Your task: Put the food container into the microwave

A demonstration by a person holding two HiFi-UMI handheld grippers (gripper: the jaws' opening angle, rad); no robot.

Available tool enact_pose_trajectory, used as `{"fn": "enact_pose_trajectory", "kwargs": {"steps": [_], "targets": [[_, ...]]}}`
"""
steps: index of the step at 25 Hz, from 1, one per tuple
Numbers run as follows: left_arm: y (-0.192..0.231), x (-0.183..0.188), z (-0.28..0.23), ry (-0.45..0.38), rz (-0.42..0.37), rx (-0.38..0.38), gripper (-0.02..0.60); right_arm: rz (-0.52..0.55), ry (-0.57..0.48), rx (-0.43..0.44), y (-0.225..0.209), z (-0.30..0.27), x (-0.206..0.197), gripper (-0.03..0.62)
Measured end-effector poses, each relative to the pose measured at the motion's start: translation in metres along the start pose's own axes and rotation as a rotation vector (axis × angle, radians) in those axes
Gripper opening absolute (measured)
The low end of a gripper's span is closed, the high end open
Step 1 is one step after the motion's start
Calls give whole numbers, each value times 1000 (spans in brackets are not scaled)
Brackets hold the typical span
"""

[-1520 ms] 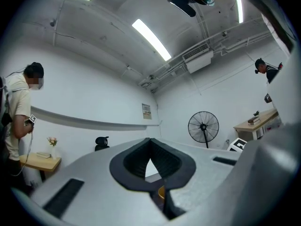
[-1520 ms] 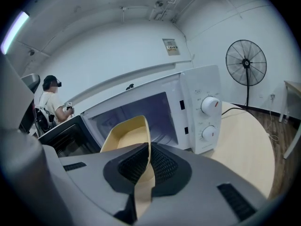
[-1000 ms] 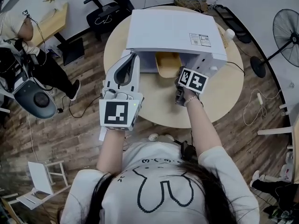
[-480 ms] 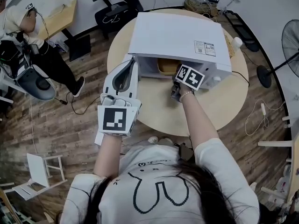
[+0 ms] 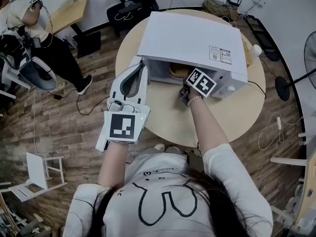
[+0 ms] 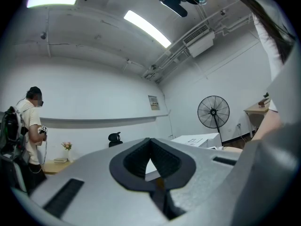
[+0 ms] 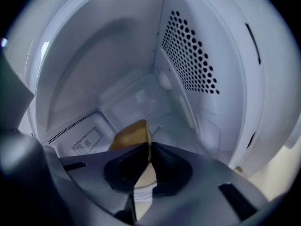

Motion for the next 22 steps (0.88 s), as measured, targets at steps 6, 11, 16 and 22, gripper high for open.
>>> {"fn": "enact_pose_trajectory", "kwargs": {"steps": [6,11,16,22], "targets": [[-3,3,1,-2,-3,10,8,13,-36,9,1,3,3,40],[-9,6,1,-3,-3,6,8,36,-57,51,5,14,11,41],[-15,14,-2,-59,-20,-11,8,57,-62,89,5,33,18,65],[-18,19,-7,-79,-7,-1,8,94,-63,134,4,65,25,83]]}}
Point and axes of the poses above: the fingertips, and each gripper's own axes: z backward along the fingers, y to its left, x out of its top, the point moved 7 cm from there along z, backward along the fingers
